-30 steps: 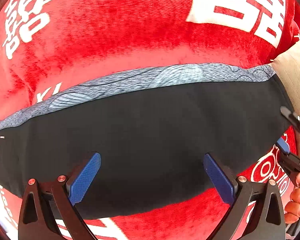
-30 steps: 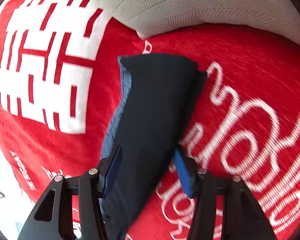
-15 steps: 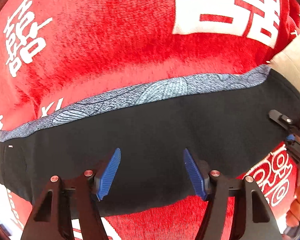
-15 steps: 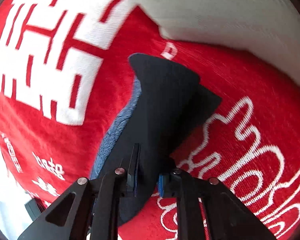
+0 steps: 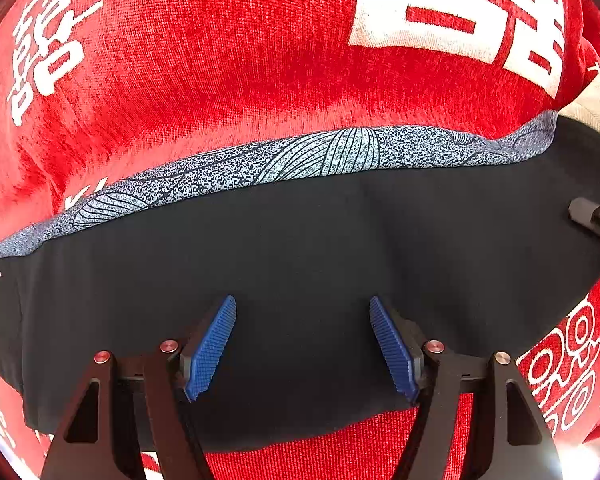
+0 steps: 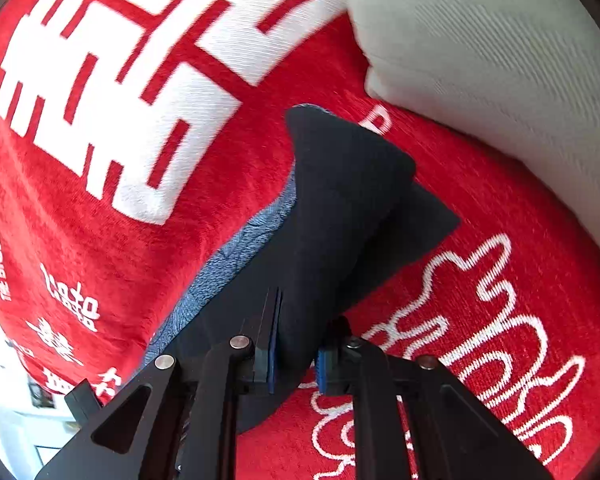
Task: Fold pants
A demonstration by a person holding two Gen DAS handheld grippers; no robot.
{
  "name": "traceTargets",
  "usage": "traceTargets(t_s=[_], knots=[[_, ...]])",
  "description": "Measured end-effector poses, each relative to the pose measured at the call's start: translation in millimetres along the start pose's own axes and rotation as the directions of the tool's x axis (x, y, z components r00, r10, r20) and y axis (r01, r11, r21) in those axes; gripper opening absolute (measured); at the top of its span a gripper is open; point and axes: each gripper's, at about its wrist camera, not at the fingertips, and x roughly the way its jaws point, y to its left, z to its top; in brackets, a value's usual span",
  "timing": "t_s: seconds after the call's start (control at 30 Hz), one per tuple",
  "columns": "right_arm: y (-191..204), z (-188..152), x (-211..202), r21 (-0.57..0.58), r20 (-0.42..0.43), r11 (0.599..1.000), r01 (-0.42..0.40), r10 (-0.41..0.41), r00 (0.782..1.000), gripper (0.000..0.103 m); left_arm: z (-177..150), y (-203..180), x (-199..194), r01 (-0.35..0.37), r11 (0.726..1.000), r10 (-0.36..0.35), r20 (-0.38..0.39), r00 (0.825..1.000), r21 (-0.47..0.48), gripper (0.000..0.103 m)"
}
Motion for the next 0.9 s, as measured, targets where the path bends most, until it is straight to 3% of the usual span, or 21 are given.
traceTargets(t_s=[0.57,0.67,0.77,0.9], knots=[[83,-15,-19,-0.285,0.051,0.957,0.054,-0.041,0.998,0.015,-11,9,-1,0.035,0.999,-0.036,0.037,0.999,0.012,0.071],[104,-23,-23,-0.358,0.057,0.932,0.053,-0.036,0.998,0.015,-12,12,-3,0.056,0.998,-0.057,0.039,0.998,0.027,0.071],[129,-34,-25,-0.436,0.062,0.898,0.056,-0.032,0.998,0.015,-7,20,-10,0.07,0.997,-0.07,-0.007,0.998,0.027,0.071],[165,-56,-28,-0.552,0.072,0.83,0.074,-0.041,0.997,0.015,-2,70,-42,0.072,0.993,-0.071,0.015,0.997,-0.093,0.071]])
